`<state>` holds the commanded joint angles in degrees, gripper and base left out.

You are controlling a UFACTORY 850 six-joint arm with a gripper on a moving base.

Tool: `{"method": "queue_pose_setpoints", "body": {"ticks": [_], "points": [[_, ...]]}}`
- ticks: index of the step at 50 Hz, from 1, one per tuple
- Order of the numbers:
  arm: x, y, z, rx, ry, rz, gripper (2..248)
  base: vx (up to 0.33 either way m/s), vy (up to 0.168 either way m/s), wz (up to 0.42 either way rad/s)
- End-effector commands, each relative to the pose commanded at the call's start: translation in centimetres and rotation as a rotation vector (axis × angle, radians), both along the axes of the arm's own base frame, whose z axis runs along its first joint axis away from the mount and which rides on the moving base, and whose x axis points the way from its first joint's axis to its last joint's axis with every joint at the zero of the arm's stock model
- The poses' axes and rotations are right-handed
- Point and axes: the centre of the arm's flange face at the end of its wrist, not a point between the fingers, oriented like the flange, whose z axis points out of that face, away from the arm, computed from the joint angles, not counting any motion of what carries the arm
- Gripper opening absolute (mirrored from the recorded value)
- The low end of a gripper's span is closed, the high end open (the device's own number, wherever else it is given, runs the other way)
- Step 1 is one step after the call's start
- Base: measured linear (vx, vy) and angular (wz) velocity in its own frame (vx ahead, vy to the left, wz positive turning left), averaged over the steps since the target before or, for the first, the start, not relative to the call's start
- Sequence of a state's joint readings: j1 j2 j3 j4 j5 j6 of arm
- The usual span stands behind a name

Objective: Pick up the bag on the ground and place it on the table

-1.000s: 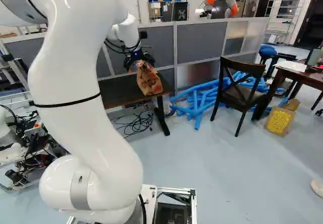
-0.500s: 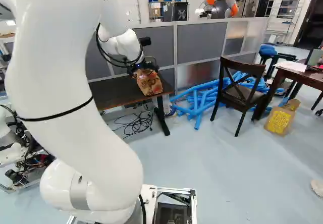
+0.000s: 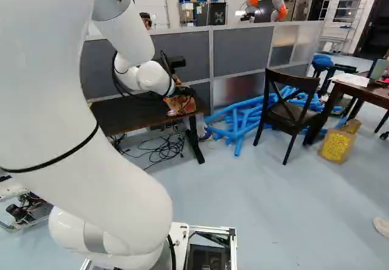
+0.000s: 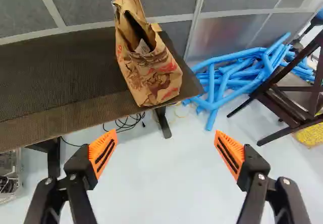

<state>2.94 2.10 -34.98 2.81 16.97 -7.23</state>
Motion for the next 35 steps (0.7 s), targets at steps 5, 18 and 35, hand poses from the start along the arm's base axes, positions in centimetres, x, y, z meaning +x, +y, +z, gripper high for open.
{"method": "queue_pose_setpoints", "body": {"ticks": [5,18,35], "points": [[-1.4,-0.3,-0.8,0.006,-0.027,-0.009,247,0.000,0.000,0.000],[-4.9,-0.9,-2.8,0.023,-0.094,-0.030,247,0.000,0.000,0.000],[-9.0,-1.5,-5.0,0.043,-0.168,-0.049,247,0.000,0.000,0.000]]}}
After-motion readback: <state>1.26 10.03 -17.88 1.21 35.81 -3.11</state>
